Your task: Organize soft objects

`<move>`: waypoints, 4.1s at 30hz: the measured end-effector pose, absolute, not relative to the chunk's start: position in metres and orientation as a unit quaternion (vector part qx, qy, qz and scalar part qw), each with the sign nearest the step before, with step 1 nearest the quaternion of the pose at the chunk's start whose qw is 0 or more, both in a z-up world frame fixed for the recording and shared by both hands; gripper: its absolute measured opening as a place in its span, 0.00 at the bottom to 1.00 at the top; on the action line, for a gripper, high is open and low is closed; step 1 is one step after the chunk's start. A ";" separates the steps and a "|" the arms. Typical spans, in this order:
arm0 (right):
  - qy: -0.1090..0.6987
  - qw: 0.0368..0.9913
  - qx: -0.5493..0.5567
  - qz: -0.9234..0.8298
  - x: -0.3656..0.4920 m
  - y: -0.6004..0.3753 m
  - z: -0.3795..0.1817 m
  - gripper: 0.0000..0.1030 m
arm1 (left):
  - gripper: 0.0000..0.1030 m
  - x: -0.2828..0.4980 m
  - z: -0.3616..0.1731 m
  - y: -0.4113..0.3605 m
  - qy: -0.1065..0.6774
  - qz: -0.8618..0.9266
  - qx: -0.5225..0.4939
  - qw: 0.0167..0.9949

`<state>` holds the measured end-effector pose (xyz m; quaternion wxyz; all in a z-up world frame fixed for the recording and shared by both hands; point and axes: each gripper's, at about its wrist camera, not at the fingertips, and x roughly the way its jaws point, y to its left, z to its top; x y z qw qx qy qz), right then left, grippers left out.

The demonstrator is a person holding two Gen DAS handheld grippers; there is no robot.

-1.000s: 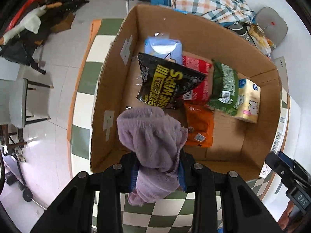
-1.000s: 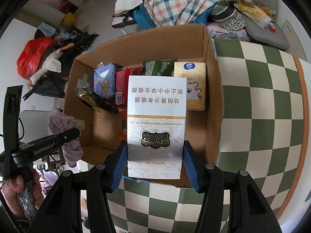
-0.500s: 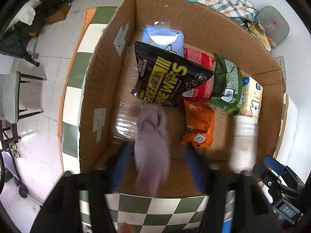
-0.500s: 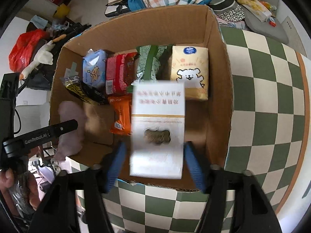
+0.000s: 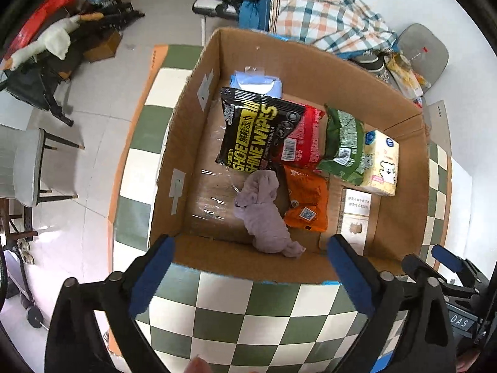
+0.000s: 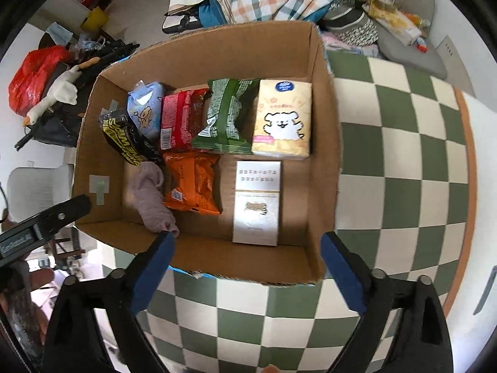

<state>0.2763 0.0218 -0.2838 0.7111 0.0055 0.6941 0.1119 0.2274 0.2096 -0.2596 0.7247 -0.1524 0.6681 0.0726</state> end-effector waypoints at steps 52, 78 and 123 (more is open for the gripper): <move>0.481 0.875 0.003 0.056 0.098 -0.063 -0.010 1.00 | 1.00 0.080 -0.025 0.106 0.478 0.074 -0.037 0.874; 0.460 0.886 -0.013 0.055 0.079 -0.065 0.024 1.00 | 1.00 0.061 -0.002 0.100 0.462 0.078 -0.038 0.883; 0.455 0.889 -0.019 0.046 0.073 -0.072 0.031 1.00 | 1.00 0.048 -0.007 0.104 0.467 0.074 -0.035 0.881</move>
